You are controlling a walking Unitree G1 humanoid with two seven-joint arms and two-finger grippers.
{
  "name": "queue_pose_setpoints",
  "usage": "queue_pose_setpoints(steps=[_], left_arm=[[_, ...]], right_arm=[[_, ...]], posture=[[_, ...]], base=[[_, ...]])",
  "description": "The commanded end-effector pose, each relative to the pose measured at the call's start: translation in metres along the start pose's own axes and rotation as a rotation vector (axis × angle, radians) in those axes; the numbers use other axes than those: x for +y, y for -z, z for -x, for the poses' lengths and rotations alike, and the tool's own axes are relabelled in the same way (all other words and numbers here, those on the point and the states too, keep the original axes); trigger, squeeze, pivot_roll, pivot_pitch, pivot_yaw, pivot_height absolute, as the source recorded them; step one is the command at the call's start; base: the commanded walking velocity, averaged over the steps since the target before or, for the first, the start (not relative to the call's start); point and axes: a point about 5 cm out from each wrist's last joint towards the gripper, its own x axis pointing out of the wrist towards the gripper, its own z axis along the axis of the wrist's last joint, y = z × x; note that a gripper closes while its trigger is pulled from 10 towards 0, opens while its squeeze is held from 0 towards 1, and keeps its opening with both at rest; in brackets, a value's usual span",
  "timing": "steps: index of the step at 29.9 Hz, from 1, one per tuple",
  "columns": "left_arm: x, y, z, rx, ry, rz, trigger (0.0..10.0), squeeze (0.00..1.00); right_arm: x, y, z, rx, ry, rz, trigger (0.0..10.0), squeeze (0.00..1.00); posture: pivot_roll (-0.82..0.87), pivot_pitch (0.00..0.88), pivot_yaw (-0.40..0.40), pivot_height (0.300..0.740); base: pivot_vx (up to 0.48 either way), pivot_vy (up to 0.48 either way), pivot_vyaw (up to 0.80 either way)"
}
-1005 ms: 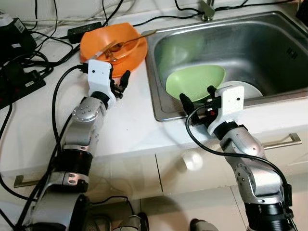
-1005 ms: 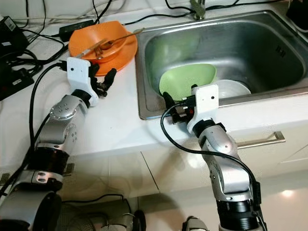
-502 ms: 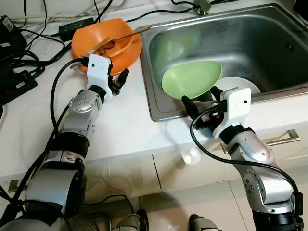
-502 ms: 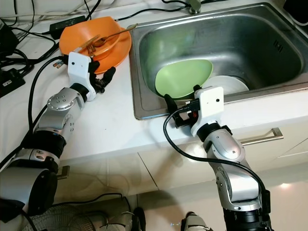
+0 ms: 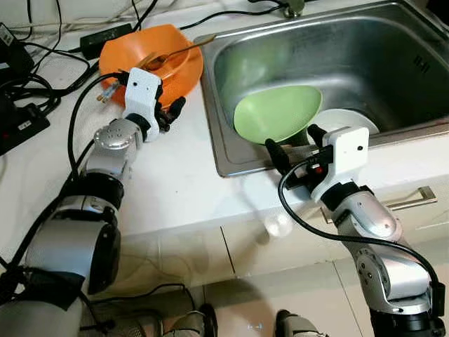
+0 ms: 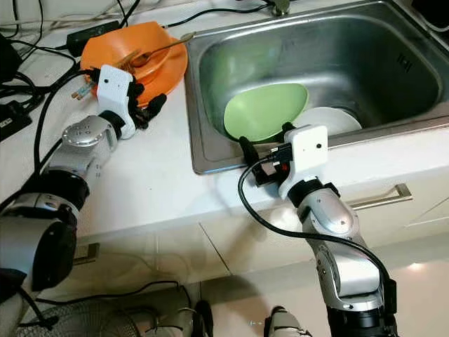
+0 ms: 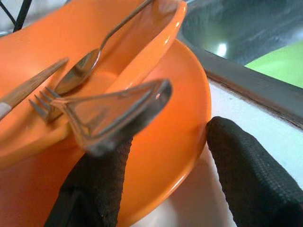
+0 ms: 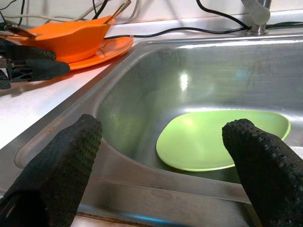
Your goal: Kitchen organization
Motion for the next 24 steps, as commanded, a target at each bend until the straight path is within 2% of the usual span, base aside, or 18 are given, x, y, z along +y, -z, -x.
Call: queue_pose_setpoints(steps=[1,5,7,11,24], left_arm=[[0.009,0.000,0.002,0.044,-0.014,-0.020,10.0,0.00],[0.011,0.006,0.003,0.095,-0.008,0.007,10.0,0.00],[0.014,0.011,0.006,0.139,0.003,0.061,10.0,0.00],[0.014,0.018,0.009,0.190,0.055,0.101,10.0,0.00],[0.011,0.032,0.019,0.298,0.257,0.085,10.0,0.00]], right_arm=[[0.000,0.033,0.006,0.166,0.014,-0.051,10.0,0.00],[0.002,0.032,0.006,0.164,0.008,-0.054,10.0,0.00],[0.002,0.032,0.006,0.164,0.006,-0.054,10.0,0.00],[0.000,0.033,0.007,0.166,0.008,-0.053,10.0,0.00],[0.001,0.033,0.003,0.161,0.006,-0.055,10.0,0.00]], posture=[[-0.19,0.242,0.163,0.740],[-0.19,0.244,0.164,0.740],[-0.19,0.244,0.166,0.740],[-0.19,0.243,0.167,0.740],[-0.17,0.233,0.173,0.740]], base=[[0.000,0.000,0.00],[0.000,0.000,0.00],[0.000,0.000,0.00],[0.000,0.000,0.00],[0.000,0.000,0.00]])
